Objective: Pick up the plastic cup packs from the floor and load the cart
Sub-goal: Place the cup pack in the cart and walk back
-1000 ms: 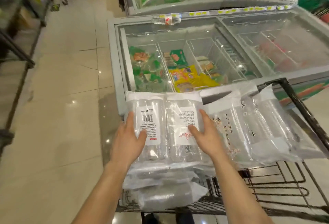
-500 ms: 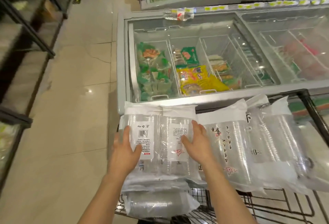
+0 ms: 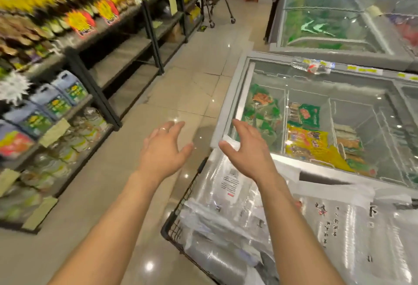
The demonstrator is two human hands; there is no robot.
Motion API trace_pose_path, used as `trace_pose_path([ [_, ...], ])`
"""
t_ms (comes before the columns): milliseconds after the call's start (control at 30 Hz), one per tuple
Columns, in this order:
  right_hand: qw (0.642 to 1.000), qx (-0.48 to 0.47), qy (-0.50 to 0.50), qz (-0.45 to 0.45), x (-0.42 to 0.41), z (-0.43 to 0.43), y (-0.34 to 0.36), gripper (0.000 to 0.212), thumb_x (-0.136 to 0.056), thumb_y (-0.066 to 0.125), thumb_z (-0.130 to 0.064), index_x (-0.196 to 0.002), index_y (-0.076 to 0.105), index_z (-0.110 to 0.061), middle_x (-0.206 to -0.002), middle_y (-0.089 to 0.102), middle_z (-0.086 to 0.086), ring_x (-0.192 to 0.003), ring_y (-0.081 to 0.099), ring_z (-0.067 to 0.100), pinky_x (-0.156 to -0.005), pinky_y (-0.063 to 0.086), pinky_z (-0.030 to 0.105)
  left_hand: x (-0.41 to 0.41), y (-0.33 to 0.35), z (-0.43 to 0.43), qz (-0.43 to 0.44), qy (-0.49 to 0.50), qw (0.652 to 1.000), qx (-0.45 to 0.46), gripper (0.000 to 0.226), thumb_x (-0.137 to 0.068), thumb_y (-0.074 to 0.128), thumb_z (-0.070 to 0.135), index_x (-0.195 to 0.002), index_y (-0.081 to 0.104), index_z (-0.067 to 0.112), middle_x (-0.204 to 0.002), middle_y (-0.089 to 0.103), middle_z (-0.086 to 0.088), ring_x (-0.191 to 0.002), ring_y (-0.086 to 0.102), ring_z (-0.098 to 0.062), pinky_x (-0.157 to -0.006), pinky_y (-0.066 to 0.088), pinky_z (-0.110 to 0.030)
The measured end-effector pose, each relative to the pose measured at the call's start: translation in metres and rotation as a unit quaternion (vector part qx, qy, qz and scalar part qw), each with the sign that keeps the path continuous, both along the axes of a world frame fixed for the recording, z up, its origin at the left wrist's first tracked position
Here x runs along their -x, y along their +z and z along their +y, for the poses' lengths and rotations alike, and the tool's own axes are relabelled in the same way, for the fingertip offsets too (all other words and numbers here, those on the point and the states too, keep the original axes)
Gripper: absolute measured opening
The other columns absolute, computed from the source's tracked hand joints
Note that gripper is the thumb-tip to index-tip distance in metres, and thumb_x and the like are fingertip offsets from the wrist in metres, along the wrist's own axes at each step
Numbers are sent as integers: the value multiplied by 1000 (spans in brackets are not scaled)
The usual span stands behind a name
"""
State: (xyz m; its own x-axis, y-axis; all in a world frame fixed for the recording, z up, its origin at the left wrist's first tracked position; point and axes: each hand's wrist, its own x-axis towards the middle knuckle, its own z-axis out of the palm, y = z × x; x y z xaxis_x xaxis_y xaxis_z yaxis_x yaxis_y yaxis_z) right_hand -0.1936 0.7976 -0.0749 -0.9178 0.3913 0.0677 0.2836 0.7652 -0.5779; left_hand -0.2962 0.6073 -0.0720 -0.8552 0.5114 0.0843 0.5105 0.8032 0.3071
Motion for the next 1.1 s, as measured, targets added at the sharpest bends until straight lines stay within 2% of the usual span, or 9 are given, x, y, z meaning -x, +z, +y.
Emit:
trace_pose_path([
  [67, 998, -22, 54, 5, 22, -37, 19, 73, -89, 48, -58, -151, 28, -26, -157, 30, 1, -144, 24, 22, -117, 22, 44, 6, 19, -41, 29, 31, 999, 3, 70, -83, 40, 61, -143, 38, 26, -146, 44, -1, -130, 42, -26, -104, 38, -44],
  [167, 988, -65, 141, 18, 56, -108, 43, 84, -80, 34, -71, -149, 31, -24, -154, 34, 4, -142, 27, 24, -116, 23, 44, 12, 40, -120, 55, 90, 994, 4, 75, -78, 35, 64, -141, 42, 25, -143, 47, 0, -131, 42, -25, -103, 40, -43],
  [267, 971, -91, 222, 19, 83, -197, 59, 76, -87, 43, -65, -150, 29, -25, -156, 30, 3, -144, 23, 23, -117, 20, 42, 12, 54, -216, 84, 146, 986, 16, 76, -77, 32, 66, -140, 44, 25, -141, 49, -2, -128, 46, -26, -101, 42, -43],
  [400, 944, -97, 307, 68, 102, -333, 68, 72, -84, 48, -59, -145, 39, -22, -148, 43, 2, -137, 35, 22, -113, 30, 41, 0, 64, -364, 90, 218, 972, 14, 77, -77, 29, 68, -140, 44, 26, -139, 52, -3, -127, 47, -26, -101, 43, -44],
  [500, 923, -85, 365, 87, 116, -441, 70, 73, -81, 43, -63, -141, 45, -19, -141, 50, 2, -132, 42, 23, -110, 33, 40, -16, 67, -469, 92, 266, 960, 16, 74, -76, 32, 67, -137, 47, 27, -134, 56, -1, -124, 50, -24, -97, 45, -42],
  [567, 903, -75, 411, 104, 124, -511, 69, 76, -83, 33, -68, -139, 48, -19, -140, 52, 3, -131, 43, 24, -109, 35, 42, -33, 71, -530, 93, 311, 946, 21, 70, -78, 37, 64, -136, 47, 27, -132, 56, 0, -122, 51, -24, -96, 45, -39],
  [733, 855, -69, 505, 98, 137, -661, 66, 80, -83, 22, -72, -143, 44, -24, -149, 43, -1, -140, 33, 20, -113, 30, 42, -63, 66, -659, 62, 412, 909, 30, 66, -85, 43, 58, -144, 38, 27, -143, 47, -1, -130, 44, -25, -103, 40, -39],
  [967, 794, -100, 591, 100, 185, -822, 46, 78, -85, 25, -70, -142, 44, -20, -142, 48, 0, -134, 39, 23, -109, 34, 41, -55, 42, -800, 51, 498, 865, 38, 72, -83, 38, 61, -146, 36, 27, -147, 44, 2, -134, 41, -20, -106, 37, -36],
  [1100, 765, -102, 628, 103, 243, -913, 33, 65, -92, 46, -56, -147, 36, -21, -147, 43, 0, -138, 33, 22, -113, 29, 39, -16, 30, -879, 46, 540, 839, 51, 69, -85, 42, 61, -146, 36, 28, -146, 45, 2, -133, 41, -20, -105, 35, -36],
])
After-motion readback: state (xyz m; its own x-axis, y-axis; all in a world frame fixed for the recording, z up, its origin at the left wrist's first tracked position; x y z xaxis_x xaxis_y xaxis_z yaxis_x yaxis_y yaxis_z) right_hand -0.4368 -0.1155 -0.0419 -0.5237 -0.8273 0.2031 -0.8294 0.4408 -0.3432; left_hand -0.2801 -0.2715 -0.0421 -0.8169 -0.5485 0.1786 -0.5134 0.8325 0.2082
